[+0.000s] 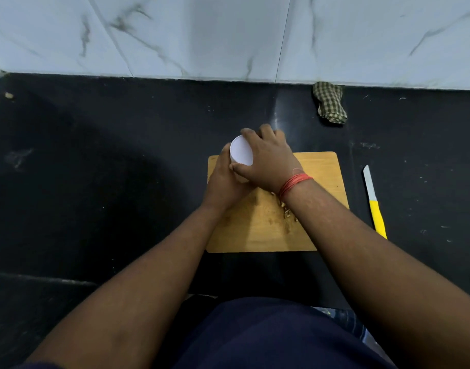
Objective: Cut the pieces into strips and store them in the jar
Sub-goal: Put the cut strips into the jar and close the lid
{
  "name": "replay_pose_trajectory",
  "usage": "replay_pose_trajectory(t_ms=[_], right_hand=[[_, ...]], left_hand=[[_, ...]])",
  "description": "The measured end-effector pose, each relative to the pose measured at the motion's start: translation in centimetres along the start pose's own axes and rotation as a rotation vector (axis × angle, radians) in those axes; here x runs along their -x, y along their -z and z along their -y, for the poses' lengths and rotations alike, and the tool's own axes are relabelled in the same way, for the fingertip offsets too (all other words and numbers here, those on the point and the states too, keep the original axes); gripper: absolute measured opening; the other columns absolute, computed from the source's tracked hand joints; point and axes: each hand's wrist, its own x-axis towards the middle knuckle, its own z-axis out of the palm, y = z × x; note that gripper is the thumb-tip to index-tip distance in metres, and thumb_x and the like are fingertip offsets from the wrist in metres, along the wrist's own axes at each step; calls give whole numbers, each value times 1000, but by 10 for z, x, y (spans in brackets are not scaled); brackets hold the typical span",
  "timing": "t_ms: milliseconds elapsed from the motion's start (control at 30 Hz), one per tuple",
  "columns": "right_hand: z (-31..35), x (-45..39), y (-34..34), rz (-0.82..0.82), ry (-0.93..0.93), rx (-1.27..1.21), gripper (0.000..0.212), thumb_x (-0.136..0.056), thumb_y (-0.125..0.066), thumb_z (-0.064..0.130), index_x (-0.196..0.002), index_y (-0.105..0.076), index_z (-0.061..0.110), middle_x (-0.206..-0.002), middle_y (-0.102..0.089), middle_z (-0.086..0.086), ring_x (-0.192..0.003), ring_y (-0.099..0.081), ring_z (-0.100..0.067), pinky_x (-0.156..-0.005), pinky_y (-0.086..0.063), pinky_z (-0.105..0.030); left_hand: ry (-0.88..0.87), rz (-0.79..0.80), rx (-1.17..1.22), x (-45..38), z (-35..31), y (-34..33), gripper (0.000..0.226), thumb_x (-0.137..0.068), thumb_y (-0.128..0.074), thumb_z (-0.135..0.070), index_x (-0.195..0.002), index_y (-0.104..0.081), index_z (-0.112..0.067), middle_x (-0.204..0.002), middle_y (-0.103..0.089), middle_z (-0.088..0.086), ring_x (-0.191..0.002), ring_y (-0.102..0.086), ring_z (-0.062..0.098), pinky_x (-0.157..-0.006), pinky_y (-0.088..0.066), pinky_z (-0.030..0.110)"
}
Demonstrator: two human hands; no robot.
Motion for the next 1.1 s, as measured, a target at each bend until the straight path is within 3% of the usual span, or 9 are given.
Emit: replay_pose_trajectory(t_ms=[300,400,533,667,733,867,933,1033,1100], right_hand=[[7,-1,13,91,46,66,73,-84,-58,52,-146,-36,22,-132,-43,-6,-117,-41,-28,-98,-44,-40],[12,0,25,181,111,113,66,-85,-57,39,-146,-36,27,-138,-42,-4,-122,-40,-29,-99,-44,-43],[25,-1,43,336,260,107,55,-86,-55,21,-139,-42,32,-147,-35,2,-136,-29,-28,-104,-37,-51],[24,-8,46,203,114,204,64,-89,-56,50,-144,-34,26,-146,-36,-7,-134,-35,-32,-103,-38,-53],[20,-9,42,243,50,329,69,-88,-52,59,-144,-35,22,-143,-42,-10,-131,-39,-33,-100,-39,-52],[19,-12,43,315,249,86,71,-80,-65,26,-145,-35,24,-146,-41,-3,-137,-32,-28,-109,-35,-53],[17,-15,47,246,243,33,71,-81,-65,31,-145,-36,25,-148,-38,-2,-140,-27,-27,-112,-31,-53],[12,-15,46,238,145,295,76,-84,-57,59,-146,-32,24,-145,-42,-6,-134,-34,-32,-104,-36,-53],[12,-14,42,272,159,345,76,-83,-58,59,-145,-33,24,-140,-46,-6,-129,-37,-31,-100,-39,-53]], left_hand=[[-66,10,-99,-7,4,9,86,-76,-86,-35,-145,-38,-18,-133,-53,-7,-109,-47,0,-84,-42,16],[-73,94,-154,-11,6,13,84,-77,-81,-46,-144,-37,-23,-130,-51,-13,-105,-49,-8,-79,-41,7],[-87,199,-295,-18,11,16,84,-77,-64,-65,-144,-39,-21,-132,-53,-8,-108,-55,-2,-78,-41,7],[-56,166,-130,-14,8,17,92,-70,-85,-50,-146,-36,-32,-132,-42,-32,-115,-47,-16,-89,-49,16],[-43,168,-83,-14,9,17,96,-68,-88,-47,-147,-36,-33,-135,-44,-27,-119,-48,-11,-95,-50,23],[-44,185,-73,-14,10,17,103,-66,-87,-55,-147,-26,-36,-141,-49,-12,-124,-54,8,-95,-55,38],[-37,196,-76,-13,11,18,106,-68,-87,-55,-149,-22,-35,-145,-47,-8,-127,-52,10,-96,-53,36],[-14,203,-26,-12,13,18,104,-71,-89,-44,-151,-24,-32,-140,-49,-14,-123,-51,3,-96,-50,26],[-9,206,-13,-12,16,17,105,-71,-89,-44,-152,-23,-30,-134,-49,-18,-121,-52,0,-98,-50,26]])
